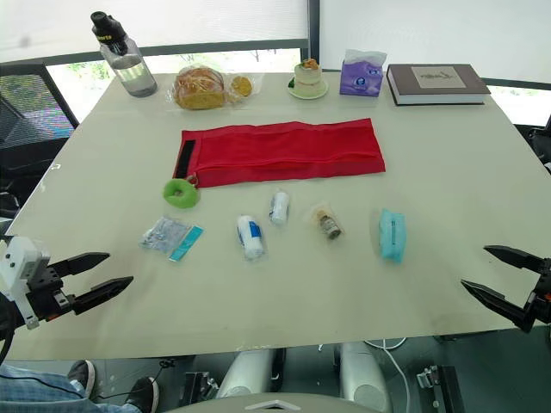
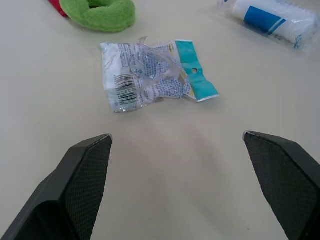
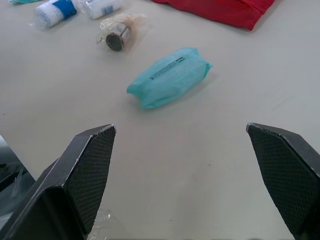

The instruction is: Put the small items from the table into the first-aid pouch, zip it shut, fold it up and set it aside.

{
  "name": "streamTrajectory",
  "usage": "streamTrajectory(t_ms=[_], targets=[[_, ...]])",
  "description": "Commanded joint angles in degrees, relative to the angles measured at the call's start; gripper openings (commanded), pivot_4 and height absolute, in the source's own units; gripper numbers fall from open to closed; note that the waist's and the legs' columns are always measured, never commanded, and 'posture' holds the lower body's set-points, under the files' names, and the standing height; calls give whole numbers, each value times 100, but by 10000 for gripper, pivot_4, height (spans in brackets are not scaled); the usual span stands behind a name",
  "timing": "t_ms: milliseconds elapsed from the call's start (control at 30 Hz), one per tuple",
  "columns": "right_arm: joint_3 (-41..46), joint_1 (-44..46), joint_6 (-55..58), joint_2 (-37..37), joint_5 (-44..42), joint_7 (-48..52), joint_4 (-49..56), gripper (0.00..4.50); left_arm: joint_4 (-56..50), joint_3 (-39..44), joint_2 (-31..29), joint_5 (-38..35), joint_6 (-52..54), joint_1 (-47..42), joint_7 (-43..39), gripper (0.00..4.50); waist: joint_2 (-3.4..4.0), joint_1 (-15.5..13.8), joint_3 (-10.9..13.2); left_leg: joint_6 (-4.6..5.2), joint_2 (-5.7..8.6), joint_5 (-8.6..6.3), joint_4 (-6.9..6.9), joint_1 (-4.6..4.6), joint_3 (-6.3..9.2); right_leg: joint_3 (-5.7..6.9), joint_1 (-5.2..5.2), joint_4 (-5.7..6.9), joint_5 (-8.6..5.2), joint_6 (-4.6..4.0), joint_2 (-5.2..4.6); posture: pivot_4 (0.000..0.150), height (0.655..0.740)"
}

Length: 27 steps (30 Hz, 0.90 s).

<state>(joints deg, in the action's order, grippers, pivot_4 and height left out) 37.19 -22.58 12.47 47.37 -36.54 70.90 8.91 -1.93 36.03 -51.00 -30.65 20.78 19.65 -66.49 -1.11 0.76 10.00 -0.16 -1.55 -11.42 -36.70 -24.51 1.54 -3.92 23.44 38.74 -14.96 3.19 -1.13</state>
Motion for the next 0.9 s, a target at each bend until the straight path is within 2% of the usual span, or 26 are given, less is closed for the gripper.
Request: streamTrajectory(t_ms=[33,367,533,733,900], targets=[[180,8,118,73,-132,-45,270,44720,-125,349,-146,-92,7,133,-151,45000,0,0,0,0,0,0,0,0,0,0,0,0,0,0,0,1500,7400],[45,158,520,75,-176,-211,650,44720,-640,640,-131,-251,499,363,-46,45000,-1,-12,0,0,-3,0,2,-2,-4,1,2,-3,0,0,-4,1500,7400],[29,262,461,39,-195,-147,600,44720,-960,555,-30,-619,1503,254,505,45000,-1,2,0,0,-3,0,2,-1,-4,1,2,-2,0,0,-2,1500,7400],[-151,621,792,-68,-660,-425,1196,44720,-1740,647,863,-1493,2628,-356,2169,45000,-3,0,0,0,-3,0,-2,-2,1,4,1,5,1,2,2,1500,7400],[-509,1029,1093,-86,-1073,-729,1808,44720,-1959,454,1413,-1542,3244,-863,3647,45000,-5,-1,-1,0,4,0,-3,-2,6,4,-1,8,2,1,8,1500,7400]])
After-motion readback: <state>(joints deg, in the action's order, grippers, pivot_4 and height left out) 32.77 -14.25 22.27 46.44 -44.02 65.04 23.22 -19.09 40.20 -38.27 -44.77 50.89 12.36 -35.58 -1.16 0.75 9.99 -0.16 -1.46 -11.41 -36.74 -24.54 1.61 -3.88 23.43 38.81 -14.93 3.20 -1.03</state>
